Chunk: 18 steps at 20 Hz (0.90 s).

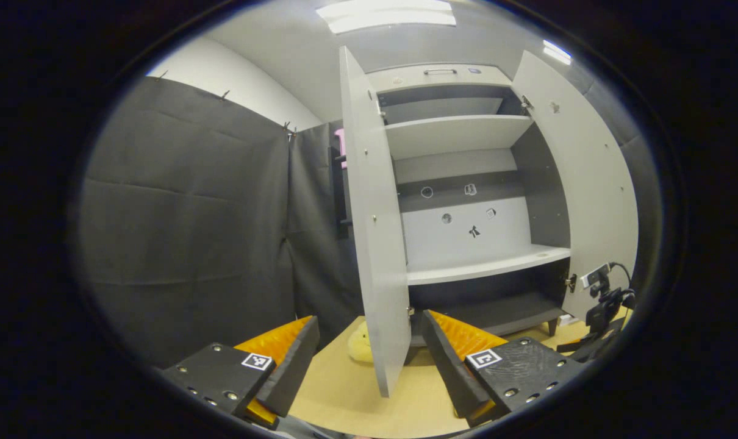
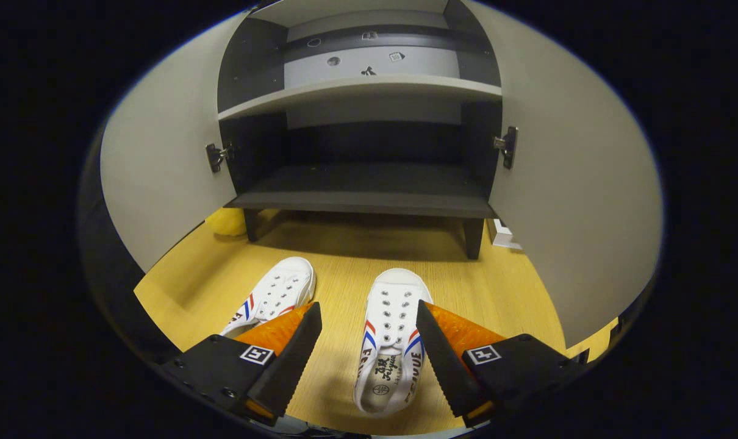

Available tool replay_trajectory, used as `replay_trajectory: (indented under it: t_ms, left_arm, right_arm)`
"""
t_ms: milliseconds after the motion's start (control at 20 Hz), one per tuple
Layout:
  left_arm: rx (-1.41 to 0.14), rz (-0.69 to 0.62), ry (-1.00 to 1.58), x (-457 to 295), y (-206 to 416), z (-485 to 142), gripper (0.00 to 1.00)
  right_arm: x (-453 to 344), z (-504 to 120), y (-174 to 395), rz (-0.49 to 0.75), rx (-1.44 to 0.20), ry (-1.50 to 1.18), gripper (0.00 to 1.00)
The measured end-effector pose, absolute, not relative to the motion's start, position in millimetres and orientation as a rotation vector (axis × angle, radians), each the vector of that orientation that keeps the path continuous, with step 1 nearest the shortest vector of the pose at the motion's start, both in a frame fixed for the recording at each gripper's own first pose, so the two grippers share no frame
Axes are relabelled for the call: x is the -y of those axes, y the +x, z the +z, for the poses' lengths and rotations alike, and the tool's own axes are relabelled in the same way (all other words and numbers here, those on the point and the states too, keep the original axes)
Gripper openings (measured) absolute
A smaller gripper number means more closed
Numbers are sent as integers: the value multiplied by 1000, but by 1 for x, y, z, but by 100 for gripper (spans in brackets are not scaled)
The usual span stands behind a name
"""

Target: Grab one shoe with the right hand and put it into the shoe cabinet, grab the other shoe with the left hand and put it into the shoe cabinet; then close the right door with the right hand and the left door with the left hand.

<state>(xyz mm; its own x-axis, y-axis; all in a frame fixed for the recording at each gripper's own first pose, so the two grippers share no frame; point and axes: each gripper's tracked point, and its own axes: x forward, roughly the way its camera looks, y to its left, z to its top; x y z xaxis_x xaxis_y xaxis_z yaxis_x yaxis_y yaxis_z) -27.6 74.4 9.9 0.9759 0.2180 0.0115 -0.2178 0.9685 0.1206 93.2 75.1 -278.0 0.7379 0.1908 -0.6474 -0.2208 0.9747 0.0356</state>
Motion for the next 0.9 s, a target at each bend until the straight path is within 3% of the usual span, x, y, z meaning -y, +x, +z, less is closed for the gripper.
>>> replay_trajectory:
  t_ms: [250,500,650,700,850,900]
  left_arm:
    - [-16,235,130,-73,-30,7,99]
    - [-20,245,142,-72,-29,4,99]
    - [-23,254,142,-73,-30,5,99]
    - [-24,258,143,-74,-31,4,99]
    - [-23,266,143,-76,-31,6,99]
    - [-23,265,143,-76,-31,5,99]
  right_arm:
    - [-79,-316,93,244,-828,-46,94]
    - [-83,-334,96,247,-892,-36,77]
    - [-80,-345,99,217,-925,-62,72]
    - [-77,-349,100,196,-933,-69,58]
    - [-69,-354,106,155,-937,-104,45]
    - [-70,-340,100,145,-939,-98,32]
